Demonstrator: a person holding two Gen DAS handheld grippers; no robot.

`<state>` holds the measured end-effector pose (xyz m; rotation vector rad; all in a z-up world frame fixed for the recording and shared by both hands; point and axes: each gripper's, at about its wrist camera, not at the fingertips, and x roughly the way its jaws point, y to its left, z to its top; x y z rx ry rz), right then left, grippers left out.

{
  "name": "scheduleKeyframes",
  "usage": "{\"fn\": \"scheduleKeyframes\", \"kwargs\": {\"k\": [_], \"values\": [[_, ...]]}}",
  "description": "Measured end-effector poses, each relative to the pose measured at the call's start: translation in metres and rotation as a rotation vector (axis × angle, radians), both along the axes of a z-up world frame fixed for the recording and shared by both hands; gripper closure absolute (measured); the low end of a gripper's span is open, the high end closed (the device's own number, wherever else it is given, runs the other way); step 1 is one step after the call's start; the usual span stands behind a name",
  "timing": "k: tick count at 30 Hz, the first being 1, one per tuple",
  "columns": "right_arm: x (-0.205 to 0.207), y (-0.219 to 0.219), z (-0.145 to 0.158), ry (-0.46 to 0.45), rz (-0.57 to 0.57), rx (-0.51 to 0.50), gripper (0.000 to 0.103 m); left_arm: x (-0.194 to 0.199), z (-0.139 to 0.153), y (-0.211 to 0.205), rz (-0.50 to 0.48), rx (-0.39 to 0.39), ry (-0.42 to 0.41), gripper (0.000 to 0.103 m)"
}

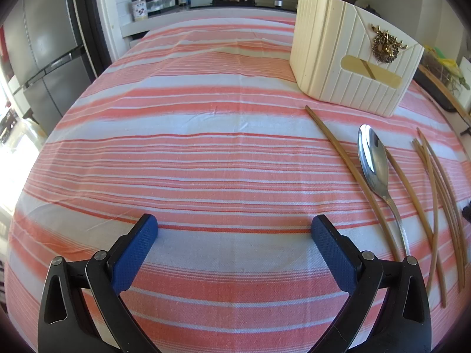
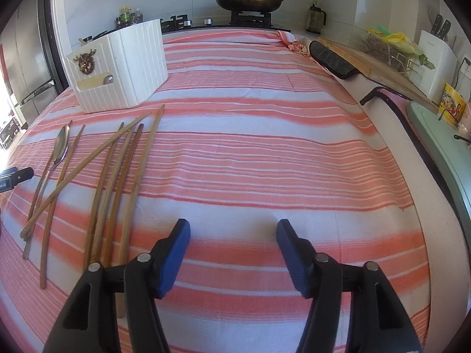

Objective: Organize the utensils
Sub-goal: 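Withdraw both tools from the holder back over the remaining utensils, then close the left tool on one chopstick while the right tool grasps another chopstick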

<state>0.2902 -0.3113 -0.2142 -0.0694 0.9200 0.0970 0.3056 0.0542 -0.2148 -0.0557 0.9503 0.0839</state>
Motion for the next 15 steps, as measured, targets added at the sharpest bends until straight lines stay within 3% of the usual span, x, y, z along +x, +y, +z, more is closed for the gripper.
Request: {"fn": "scheduleKeyframes", "kwargs": {"k": [4,15], "values": [[0.016,-0.004,-0.002,0.002,-0.022,0.011,0.030,0.000,0.000,0.000,0.000,0.000,0.000,0.000],[0.015,-0.002,-0.003,-0.002,-0.025,0.009,0.029,-0.001,0.003,-0.001,0.041,-0.020,0.019,0.000]]}}
